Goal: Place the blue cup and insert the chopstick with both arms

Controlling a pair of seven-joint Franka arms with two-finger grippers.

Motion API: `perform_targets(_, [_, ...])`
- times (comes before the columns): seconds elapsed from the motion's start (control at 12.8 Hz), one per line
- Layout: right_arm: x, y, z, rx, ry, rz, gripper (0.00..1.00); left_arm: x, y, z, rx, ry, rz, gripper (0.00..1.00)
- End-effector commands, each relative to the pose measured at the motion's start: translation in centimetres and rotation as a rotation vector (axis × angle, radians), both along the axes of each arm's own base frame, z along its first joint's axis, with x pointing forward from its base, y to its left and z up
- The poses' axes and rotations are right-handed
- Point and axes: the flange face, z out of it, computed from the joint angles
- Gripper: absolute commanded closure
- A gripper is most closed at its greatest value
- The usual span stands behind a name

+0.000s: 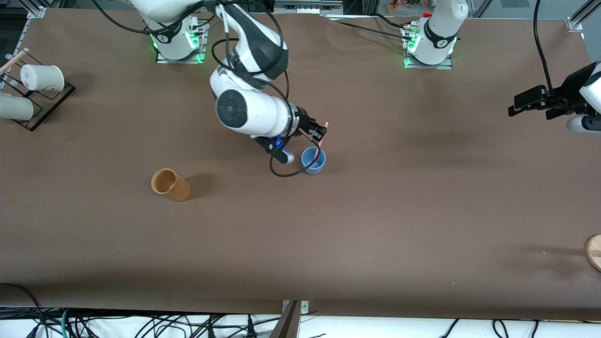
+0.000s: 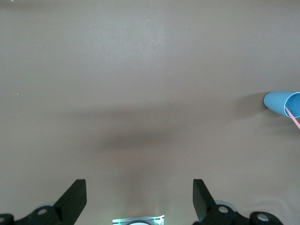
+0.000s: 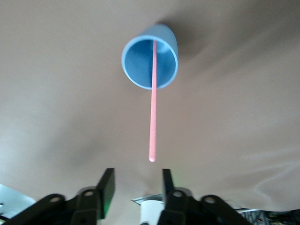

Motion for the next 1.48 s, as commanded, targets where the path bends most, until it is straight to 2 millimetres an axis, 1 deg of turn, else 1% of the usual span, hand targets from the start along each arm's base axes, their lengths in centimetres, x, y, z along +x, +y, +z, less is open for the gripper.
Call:
perform_targets(0.0, [1.3,-3.9,3.8,-0.024,-0.039,0.007,0.0,0.2,-0.3,0.3,-0.024,-0.011,0.0,0.0])
perform_targets(0.08, [1.4,-5.2,5.1,-0.025,-0.072,0.038,0.0,0.2,-0.3,0.3,-0.025,-0.011,0.0,0.0])
perform_targets(0.23, [1.4,-9.5,7.2,-0.044,-0.157,0.131,0.0,0.2,-0.3,0.3,-0.026,-0.011,0.0,0.0])
perform_targets(0.31, [0.9,-11.9,8.0,-0.062,-0.2,0.197,0.0,0.2,-0.3,0.3,-0.026,-0.011,0.0,0.0])
perform_targets(0.39, [0.2,-14.0,8.6,-0.088,-0.224,0.271,0.0,0.2,-0.4,0.3,-0.026,-0.011,-0.002,0.0])
perform_targets(0.55, [-0.9,-18.2,10.3,-0.165,-0.283,0.441,0.0,0.2,-0.4,0.3,-0.026,-0.011,-0.002,0.0])
perform_targets(0.7, [-1.3,-22.1,11.9,-0.221,-0.353,0.6,0.0,0.2,-0.4,0.3,-0.026,-0.011,-0.003,0.0])
perform_targets(0.86, [-1.7,-25.5,13.1,-0.279,-0.429,0.78,0.0,0.2,-0.6,0.3,-0.026,-0.011,-0.005,0.0])
perform_targets(0.94, [-1.5,-27.4,13.6,-0.303,-0.454,0.85,0.0,0.2,-0.6,0.3,-0.027,-0.011,-0.006,0.0])
perform_targets(1.09, [-0.5,-31.4,14.3,-0.288,-0.49,0.952,0.0,0.2,-0.6,0.4,-0.027,-0.013,-0.006,0.0])
perform_targets(1.17, [-0.2,-32.9,14.3,-0.281,-0.493,0.978,0.0,0.2,-0.6,0.3,-0.027,-0.011,-0.006,0.0])
perform_targets(1.25, [0.0,-33.5,14.4,-0.281,-0.494,0.98,0.0,0.2,-0.6,0.3,-0.027,-0.011,-0.006,0.0])
perform_targets(1.4, [0.0,-33.5,14.6,-0.283,-0.497,0.982,0.0,0.2,-0.6,0.3,-0.026,-0.011,-0.005,0.0])
